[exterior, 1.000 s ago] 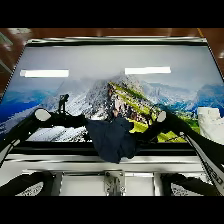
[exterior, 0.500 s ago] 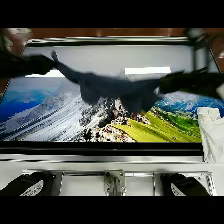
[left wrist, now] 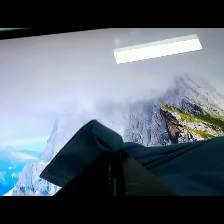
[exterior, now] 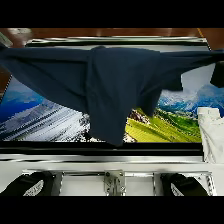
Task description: Fold the shirts.
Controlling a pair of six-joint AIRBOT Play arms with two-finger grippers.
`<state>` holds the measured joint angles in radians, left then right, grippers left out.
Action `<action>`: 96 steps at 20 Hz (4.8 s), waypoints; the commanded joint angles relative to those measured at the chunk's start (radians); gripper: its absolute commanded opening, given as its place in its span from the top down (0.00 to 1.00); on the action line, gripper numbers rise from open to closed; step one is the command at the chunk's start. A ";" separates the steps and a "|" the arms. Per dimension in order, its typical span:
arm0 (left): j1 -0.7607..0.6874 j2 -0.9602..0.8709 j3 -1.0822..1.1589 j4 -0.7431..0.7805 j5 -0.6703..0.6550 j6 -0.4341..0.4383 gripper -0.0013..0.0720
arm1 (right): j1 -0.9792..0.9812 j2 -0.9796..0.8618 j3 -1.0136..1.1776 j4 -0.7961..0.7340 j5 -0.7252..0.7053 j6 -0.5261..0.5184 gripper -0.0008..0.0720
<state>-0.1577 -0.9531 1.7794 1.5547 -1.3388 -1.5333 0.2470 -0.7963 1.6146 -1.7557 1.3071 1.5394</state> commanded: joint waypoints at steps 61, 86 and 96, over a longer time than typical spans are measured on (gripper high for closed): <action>0.090 0.050 -0.043 -0.394 0.302 0.140 0.94 | -0.001 0.032 -0.299 0.074 -0.585 0.053 0.90; 0.101 0.061 -0.776 -0.396 0.134 0.121 0.93 | -0.041 -0.491 -0.282 -0.063 -0.575 0.233 0.90; 0.103 0.053 -0.984 -0.556 0.301 0.189 0.93 | -0.172 -0.605 -0.237 0.438 -0.162 0.033 0.06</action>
<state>-0.0555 -0.8993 0.8070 1.0214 -1.0664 -1.3830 0.1455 -1.4437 1.3594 -1.4445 0.9310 1.6981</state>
